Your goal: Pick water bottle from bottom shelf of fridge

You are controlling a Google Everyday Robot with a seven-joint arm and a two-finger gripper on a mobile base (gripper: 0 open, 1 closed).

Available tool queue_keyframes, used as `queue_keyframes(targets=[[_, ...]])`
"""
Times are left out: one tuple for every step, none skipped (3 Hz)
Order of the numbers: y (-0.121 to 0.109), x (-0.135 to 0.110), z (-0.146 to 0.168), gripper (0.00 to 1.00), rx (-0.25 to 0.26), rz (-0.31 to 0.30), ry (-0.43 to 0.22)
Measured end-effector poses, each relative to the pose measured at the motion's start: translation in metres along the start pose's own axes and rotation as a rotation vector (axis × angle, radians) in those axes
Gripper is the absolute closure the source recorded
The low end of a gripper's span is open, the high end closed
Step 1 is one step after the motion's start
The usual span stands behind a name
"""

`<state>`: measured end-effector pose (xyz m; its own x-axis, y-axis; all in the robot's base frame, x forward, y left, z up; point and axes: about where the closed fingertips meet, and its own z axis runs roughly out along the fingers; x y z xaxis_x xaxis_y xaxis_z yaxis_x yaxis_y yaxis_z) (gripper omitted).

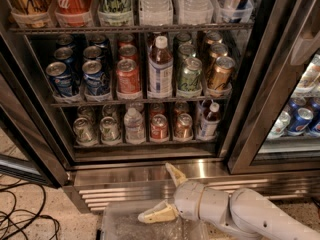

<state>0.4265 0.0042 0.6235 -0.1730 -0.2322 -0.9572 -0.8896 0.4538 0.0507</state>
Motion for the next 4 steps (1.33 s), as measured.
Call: queue_keyframes(targets=[[0.0,0.0,0.0,0.0,0.0,0.0,0.0],[-0.008,-0.002,0.004,0.0,0.069,-0.017,-0.008],[-0.022,-0.007,0.01,0.0,0.196,-0.048,-0.023],[-0.001,-0.029,0.027,0.0,0.266,-0.156,-0.099]])
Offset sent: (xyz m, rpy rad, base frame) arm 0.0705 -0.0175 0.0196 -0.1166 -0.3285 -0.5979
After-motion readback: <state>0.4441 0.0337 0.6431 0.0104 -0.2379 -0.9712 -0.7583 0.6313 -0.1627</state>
